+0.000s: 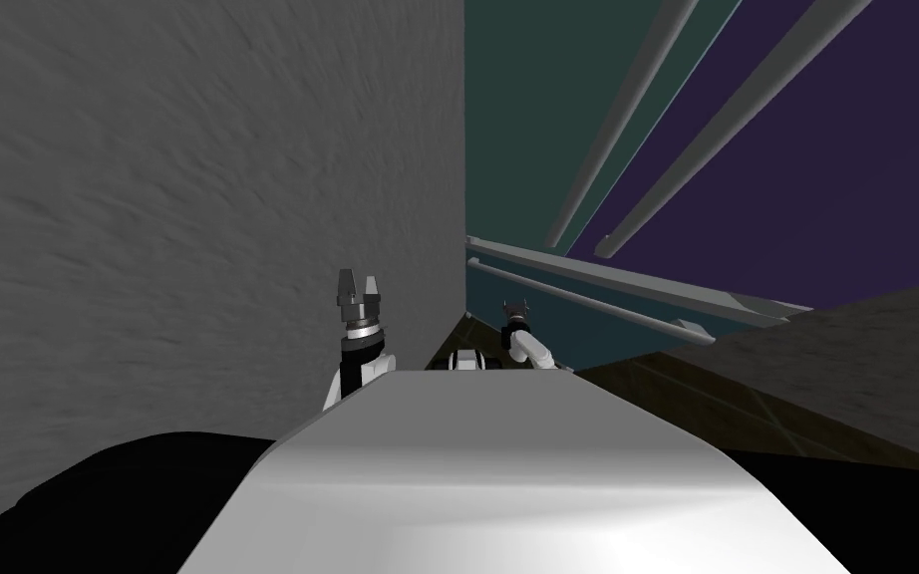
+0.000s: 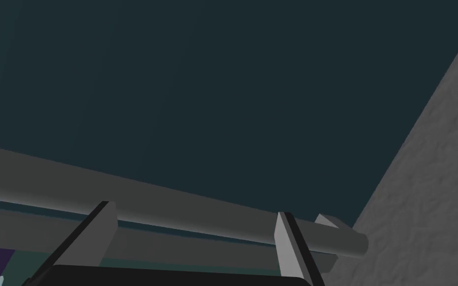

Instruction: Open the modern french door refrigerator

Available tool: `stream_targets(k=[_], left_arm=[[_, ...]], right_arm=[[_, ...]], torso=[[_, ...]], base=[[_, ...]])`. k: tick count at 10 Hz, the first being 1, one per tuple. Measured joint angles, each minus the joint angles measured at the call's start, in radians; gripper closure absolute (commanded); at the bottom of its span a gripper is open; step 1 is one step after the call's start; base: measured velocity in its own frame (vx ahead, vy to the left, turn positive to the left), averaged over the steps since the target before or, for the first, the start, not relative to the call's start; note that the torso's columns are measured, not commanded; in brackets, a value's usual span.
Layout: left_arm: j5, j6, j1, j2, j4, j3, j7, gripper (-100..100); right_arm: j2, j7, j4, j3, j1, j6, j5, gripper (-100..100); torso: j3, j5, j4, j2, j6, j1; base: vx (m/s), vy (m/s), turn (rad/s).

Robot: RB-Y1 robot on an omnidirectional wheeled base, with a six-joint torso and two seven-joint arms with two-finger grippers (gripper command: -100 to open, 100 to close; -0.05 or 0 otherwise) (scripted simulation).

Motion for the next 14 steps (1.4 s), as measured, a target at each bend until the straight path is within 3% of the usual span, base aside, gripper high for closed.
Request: stream_targets(k=[14], left_arm=[[-0.001,0.002,0.010,0.000,0.007,-0.005,0.001,0]], right_arm=[[-0.079,0.057,0.244,0.117,-0.031,0.397,0.261,-100]], torso=[[-0.005,-0.001,0.000,-0.007,0.001,0.002]], base=[[0.052,0.002,0.024]])
